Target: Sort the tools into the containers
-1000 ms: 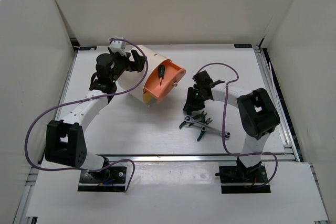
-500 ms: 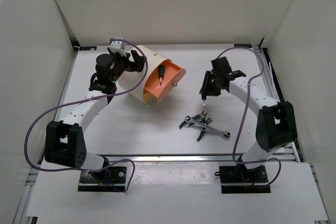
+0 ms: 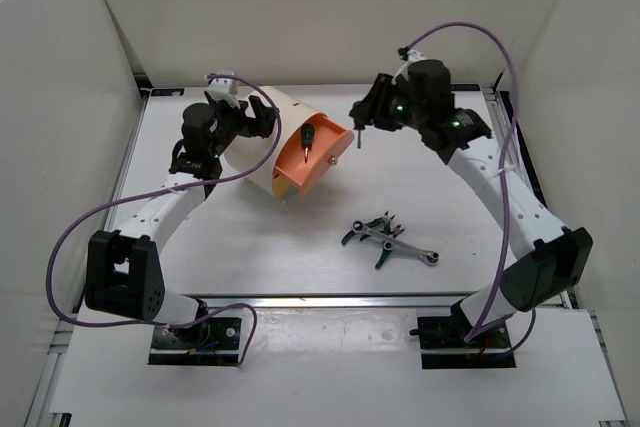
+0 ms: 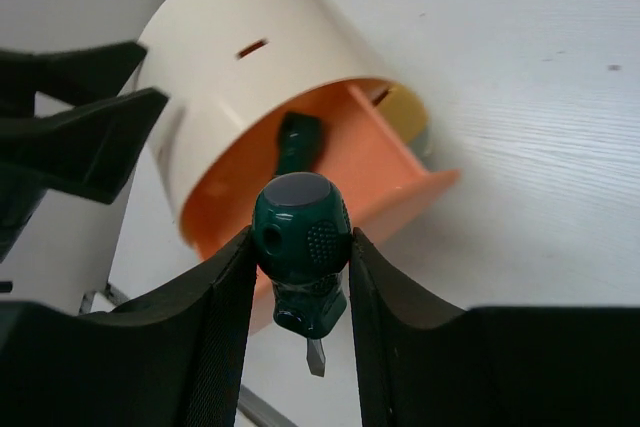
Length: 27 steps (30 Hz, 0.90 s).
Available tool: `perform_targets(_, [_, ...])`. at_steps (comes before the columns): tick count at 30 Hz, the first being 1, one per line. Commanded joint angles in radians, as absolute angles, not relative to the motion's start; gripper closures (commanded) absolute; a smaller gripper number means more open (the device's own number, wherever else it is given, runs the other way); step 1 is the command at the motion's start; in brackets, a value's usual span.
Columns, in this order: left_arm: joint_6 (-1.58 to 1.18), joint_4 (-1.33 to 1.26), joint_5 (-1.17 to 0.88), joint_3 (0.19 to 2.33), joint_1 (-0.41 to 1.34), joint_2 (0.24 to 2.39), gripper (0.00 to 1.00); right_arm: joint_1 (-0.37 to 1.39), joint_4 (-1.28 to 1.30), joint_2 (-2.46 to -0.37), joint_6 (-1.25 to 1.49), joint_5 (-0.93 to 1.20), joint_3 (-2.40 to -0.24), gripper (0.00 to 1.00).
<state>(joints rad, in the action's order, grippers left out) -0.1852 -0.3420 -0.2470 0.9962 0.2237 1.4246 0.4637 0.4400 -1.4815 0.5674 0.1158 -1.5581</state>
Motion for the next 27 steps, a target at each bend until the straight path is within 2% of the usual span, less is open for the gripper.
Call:
perform_targets(1, [-0.218, -0.198, -0.255, 0.953, 0.222, 1.427, 0.01, 0.576, 0.393, -1.543, 0.552, 0.098, -1.638, 1.00])
perform_targets(7, [-0.224, -0.204, -0.258, 0.945, 0.230, 1.430, 0.01, 0.690, 0.380, -1.641, 0.515, 0.005, -1.724, 1.00])
perform_targets(16, [-0.222, -0.201, -0.264, 0.953, 0.233, 1.427, 0.01, 0.755, 0.423, -1.776, 0.583, -0.153, -1.830, 1.00])
perform_targets(20, [-0.222, -0.198, -0.264, 0.954, 0.233, 1.427, 0.01, 0.761, 0.451, -1.810, 0.626, -0.184, -1.848, 0.95])
perform_targets(22, [-0.219, -0.198, -0.264, 0.954, 0.233, 1.424, 0.01, 0.764, 0.460, -1.807, 0.641, -0.196, -1.844, 0.89])
perform_targets(23, [-0.218, -0.193, -0.264, 0.957, 0.233, 1.427, 0.01, 0.761, 0.460, -1.804, 0.650, -0.213, -1.836, 0.81])
perform_targets(24, [-0.218, -0.196, -0.264, 0.957, 0.235, 1.424, 0.01, 0.761, 0.460, -1.801, 0.656, -0.221, -1.832, 0.78])
perform_targets(27, [-0.219, -0.192, -0.264, 0.960, 0.233, 1.433, 0.01, 0.761, 0.454, -1.792, 0.650, -0.221, -1.819, 0.59])
